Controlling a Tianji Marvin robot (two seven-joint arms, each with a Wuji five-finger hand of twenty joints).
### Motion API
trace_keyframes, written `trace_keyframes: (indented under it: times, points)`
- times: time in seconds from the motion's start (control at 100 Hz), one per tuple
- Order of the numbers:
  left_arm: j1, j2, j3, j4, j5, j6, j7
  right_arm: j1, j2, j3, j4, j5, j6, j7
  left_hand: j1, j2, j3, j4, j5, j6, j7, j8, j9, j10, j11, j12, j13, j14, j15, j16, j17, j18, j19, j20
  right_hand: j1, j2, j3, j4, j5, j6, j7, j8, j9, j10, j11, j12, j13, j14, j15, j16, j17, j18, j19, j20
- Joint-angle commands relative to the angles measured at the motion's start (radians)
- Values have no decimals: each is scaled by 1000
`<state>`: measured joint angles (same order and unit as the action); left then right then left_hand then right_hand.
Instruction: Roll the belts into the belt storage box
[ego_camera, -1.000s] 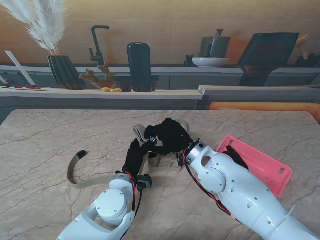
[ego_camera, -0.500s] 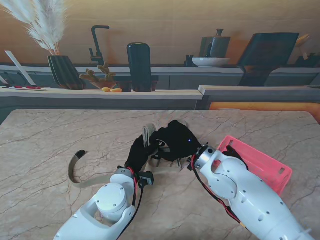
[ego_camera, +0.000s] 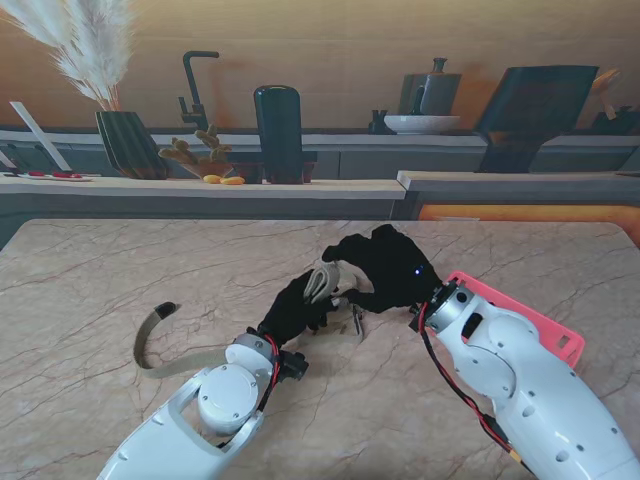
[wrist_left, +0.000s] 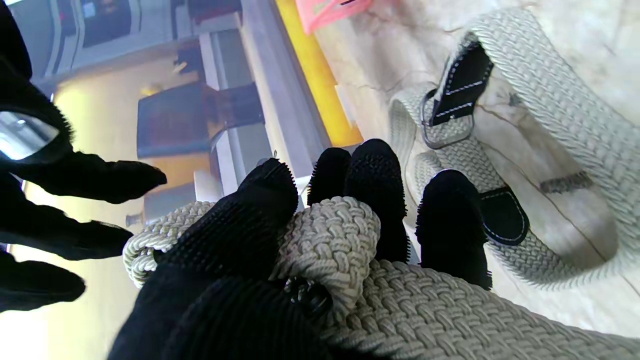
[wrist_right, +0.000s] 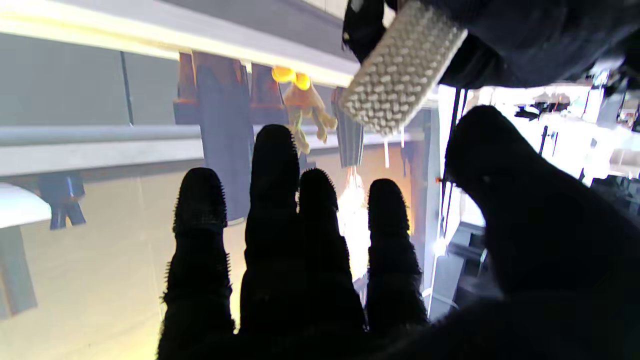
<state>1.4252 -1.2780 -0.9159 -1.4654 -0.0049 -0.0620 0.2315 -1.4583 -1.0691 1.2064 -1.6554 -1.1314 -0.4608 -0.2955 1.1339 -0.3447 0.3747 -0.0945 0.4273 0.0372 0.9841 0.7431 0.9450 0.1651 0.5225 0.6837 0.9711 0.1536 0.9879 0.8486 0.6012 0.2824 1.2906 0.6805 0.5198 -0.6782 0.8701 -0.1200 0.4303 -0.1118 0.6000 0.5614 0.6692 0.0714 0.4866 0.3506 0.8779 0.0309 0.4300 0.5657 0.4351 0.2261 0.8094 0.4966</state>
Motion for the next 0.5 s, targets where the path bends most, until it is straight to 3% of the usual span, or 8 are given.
trace_keyframes:
  times: [0.0, 0.25, 0.4, 0.49]
  points:
    - [-3, 6, 6, -3, -2, 3, 5, -2, 9, 1, 9, 6, -8, 18, -11, -26, 55, 17, -6, -59, 67, 54, 35, -5, 9, 31, 52, -85, 75, 40, 27, -5, 58, 34, 21, -13, 3, 28, -42, 23, -25, -9, -50, 14, -20, -8, -30, -9, -25, -11, -12, -22, -27, -18]
    - [-19, 29, 33, 11, 108, -41, -26, 52, 11, -39, 74, 73, -25, 111, -44, -87, 98, 6, -24, -59, 104, 117, 60, -21, -19, 62, 79, -116, 102, 68, 60, -19, 79, 52, 27, -4, 22, 34, -33, 50, -29, -8, -67, 35, 2, 3, -26, -24, -28, -11, 16, -40, -35, -19]
    - [-23, 37, 40, 14, 148, -60, -32, 98, 5, -91, 129, 123, -21, 125, -46, -89, 105, 6, -28, -61, 108, 124, 61, -22, -26, 66, 78, -119, 98, 69, 61, -19, 78, 53, 22, 30, 28, 26, 22, 60, -18, -4, -27, 46, 41, 15, -1, -29, 4, 5, 28, -40, -30, -17]
    - [-23, 39, 41, 15, 157, -66, -33, 125, -2, -121, 164, 161, -27, 118, -46, -89, 107, 4, -27, -63, 106, 124, 62, -23, -30, 68, 76, -117, 94, 68, 59, -22, 75, 52, 35, 68, 16, 23, 81, 26, 18, 14, 33, 29, 69, 22, 29, -29, 42, 26, 37, -37, -20, -14]
